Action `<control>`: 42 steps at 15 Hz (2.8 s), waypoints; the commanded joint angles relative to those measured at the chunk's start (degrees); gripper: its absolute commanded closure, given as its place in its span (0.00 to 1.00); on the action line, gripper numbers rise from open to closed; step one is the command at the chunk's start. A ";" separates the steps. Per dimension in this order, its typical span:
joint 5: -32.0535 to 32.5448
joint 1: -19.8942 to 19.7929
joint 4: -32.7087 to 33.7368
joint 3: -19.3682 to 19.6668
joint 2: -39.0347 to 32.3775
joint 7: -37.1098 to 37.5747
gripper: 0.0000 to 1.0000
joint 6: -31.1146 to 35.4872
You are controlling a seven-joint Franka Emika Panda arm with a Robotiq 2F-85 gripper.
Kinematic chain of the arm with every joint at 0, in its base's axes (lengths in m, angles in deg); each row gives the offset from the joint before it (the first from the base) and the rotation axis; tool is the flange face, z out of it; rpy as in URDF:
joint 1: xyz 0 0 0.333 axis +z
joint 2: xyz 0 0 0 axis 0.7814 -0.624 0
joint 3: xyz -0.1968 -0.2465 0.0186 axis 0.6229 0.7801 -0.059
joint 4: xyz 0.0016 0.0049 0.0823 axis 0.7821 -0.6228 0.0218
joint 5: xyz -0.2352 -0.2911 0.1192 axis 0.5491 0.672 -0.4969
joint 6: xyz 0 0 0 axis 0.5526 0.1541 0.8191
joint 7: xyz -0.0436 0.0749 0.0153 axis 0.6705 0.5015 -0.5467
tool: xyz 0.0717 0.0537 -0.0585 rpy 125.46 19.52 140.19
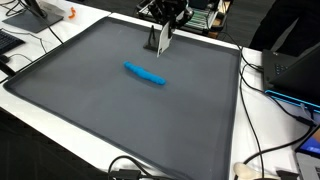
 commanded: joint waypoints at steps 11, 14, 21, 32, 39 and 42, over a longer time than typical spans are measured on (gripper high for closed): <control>0.94 1.22 6.13 0.56 -5.11 -4.09 0.99 -3.55; 1.00 1.49 8.25 0.75 -7.40 -3.70 0.99 -4.71; 1.18 2.47 14.69 1.74 -14.01 -2.07 0.99 -9.15; 1.83 4.45 22.04 4.52 -22.06 1.35 0.99 -10.23; 2.13 5.47 23.97 5.82 -23.83 3.72 0.99 -9.76; 2.24 5.83 24.65 6.14 -24.48 4.03 0.99 -9.99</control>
